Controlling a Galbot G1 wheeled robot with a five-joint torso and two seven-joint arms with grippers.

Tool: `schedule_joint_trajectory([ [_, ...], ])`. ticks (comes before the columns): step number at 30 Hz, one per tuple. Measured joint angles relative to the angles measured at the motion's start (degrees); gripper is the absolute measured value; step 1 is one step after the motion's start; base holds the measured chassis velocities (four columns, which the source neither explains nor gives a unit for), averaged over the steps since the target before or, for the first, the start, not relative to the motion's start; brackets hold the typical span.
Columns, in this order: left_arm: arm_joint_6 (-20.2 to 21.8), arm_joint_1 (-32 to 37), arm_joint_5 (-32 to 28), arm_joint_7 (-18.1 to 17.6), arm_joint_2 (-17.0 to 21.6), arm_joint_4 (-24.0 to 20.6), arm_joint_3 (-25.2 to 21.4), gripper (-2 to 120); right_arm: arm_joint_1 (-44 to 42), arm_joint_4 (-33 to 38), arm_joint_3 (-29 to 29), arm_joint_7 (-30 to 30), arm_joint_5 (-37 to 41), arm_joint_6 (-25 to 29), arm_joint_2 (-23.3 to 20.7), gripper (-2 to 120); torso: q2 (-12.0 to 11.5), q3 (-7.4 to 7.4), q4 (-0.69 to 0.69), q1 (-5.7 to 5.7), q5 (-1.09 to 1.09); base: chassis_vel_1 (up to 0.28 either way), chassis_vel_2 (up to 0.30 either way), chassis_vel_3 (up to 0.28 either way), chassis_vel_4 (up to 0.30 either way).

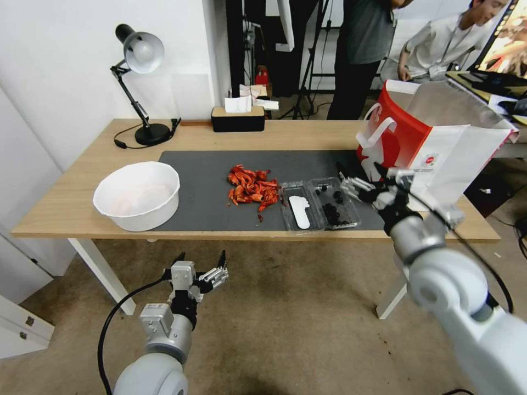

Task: Close the disposable takeout box, then place it into the delivery bag.

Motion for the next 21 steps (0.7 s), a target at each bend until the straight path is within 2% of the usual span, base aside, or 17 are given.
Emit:
schedule_joint_trajectory([
  [2,0.0,-0.2,-1.0,0.0,0.5,0.0,0.2,100,-6.7,0.1,4.5,-1.9,-3.7,6.1,2.6,100,0.0,0.0,-0.02,0.0,-0.03,0.0,0.0,0.0,0.0],
  [4,0.0,-0.2,-1.1,0.0,0.6,0.0,0.2,100,-7.9,-0.1,5.2,-2.3,-4.5,7.3,3.1,100,0.0,0.0,-0.01,0.0,-0.02,0.0,0.0,0.0,0.0],
  [5,0.0,-0.4,-1.4,0.0,0.8,0.0,0.5,100,-11.3,-1.2,7.2,-3.1,-6.9,11.7,4.9,100,0.0,0.0,-0.01,0.0,-0.03,0.0,0.0,0.0,0.0],
  [6,0.0,-0.4,-1.4,0.0,0.8,0.0,0.5,100,-11.3,-1.2,7.2,-3.1,-6.9,11.7,4.9,100,0.0,0.0,-0.01,0.0,-0.03,0.0,0.0,0.0,0.0],
  [8,-0.2,-0.7,-1.9,0.0,1.1,0.3,1.1,100,-15.9,-3.1,10.2,-4.0,-8.4,17.5,7.3,100,0.0,0.0,0.0,0.0,-0.01,0.0,0.0,0.0,0.0],
  [12,-0.3,-1.0,-2.2,0.0,1.4,0.8,1.6,100,-19.0,-5.5,13.1,-4.4,-8.4,21.1,8.8,100,0.0,0.0,0.01,0.0,-0.03,0.0,0.0,0.0,0.0],
  [15,-0.9,-1.2,-2.4,0.0,1.5,1.4,2.2,100,-22.4,-12.2,15.7,-10.0,-6.5,26.7,10.0,100,0.0,0.0,-0.02,0.01,-0.03,0.0,0.0,0.0,0.0],
  [18,-1.2,-1.2,-2.4,0.1,1.4,1.6,2.3,100,-22.7,-14.1,15.4,-11.3,-5.0,27.4,10.3,100,0.0,0.0,-0.01,0.01,-0.04,0.0,0.0,0.0,0.0],
  [21,-2.2,-1.1,-2.0,0.2,1.2,2.8,2.6,100,-22.7,-19.6,12.6,-15.6,-2.0,28.2,11.7,100,0.0,0.01,0.01,0.01,-0.02,0.0,0.0,0.0,0.0],
])
